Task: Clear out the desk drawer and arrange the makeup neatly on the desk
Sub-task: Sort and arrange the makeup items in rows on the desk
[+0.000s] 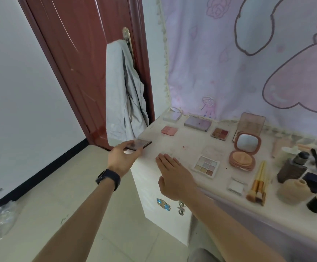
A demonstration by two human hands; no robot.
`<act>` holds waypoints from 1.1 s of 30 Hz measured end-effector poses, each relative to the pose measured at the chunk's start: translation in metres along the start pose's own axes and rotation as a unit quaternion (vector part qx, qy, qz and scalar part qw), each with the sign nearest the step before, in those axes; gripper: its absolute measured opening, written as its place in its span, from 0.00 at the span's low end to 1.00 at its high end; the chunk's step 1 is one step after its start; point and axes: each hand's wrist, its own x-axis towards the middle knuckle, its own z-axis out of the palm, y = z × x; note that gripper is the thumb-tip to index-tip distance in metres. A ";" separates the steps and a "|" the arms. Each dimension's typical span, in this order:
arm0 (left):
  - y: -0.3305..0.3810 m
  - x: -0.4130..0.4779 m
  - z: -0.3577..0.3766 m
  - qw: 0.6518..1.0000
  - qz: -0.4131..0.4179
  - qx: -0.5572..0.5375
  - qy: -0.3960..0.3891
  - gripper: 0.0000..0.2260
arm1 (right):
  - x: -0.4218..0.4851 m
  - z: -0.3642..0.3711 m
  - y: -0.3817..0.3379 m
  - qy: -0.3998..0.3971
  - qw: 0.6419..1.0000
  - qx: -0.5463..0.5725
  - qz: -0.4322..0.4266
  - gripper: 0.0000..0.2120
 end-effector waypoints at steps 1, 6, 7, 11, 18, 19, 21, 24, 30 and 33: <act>0.005 -0.009 -0.004 1.000 0.003 -0.007 0.000 0.21 | 0.001 -0.007 0.000 -0.015 0.999 0.031 0.003 0.31; 0.039 -0.056 -0.008 0.997 0.049 -0.053 -0.022 0.19 | -0.020 -0.050 -0.006 0.018 0.936 0.323 0.137 0.17; 0.045 -0.065 -0.005 0.996 0.058 -0.060 -0.028 0.18 | -0.031 -0.057 -0.005 0.043 0.897 0.405 0.171 0.15; 0.077 -0.108 0.022 0.984 0.136 -0.060 -0.094 0.16 | -0.100 -0.082 0.006 0.095 0.690 0.671 0.254 0.14; 0.132 -0.191 0.093 0.929 0.281 -0.059 -0.235 0.25 | -0.227 -0.093 0.047 0.211 0.568 0.701 0.377 0.11; 0.138 -0.201 0.102 0.925 0.279 -0.077 -0.245 0.29 | -0.242 -0.093 0.052 0.217 0.538 0.715 0.390 0.10; 0.148 -0.224 0.123 0.924 0.229 -0.163 -0.259 0.36 | -0.273 -0.095 0.061 0.214 0.484 0.752 0.392 0.10; 0.157 -0.255 0.152 0.912 0.156 -0.249 -0.286 0.38 | -0.306 -0.095 0.066 0.177 0.425 0.811 0.362 0.14; 0.166 -0.292 0.186 0.905 0.167 -0.235 -0.313 0.34 | -0.350 -0.088 0.079 0.174 0.371 0.844 0.345 0.10; 0.172 -0.298 0.187 0.902 0.196 -0.205 -0.325 0.34 | -0.366 -0.088 0.088 0.189 0.439 0.798 0.367 0.11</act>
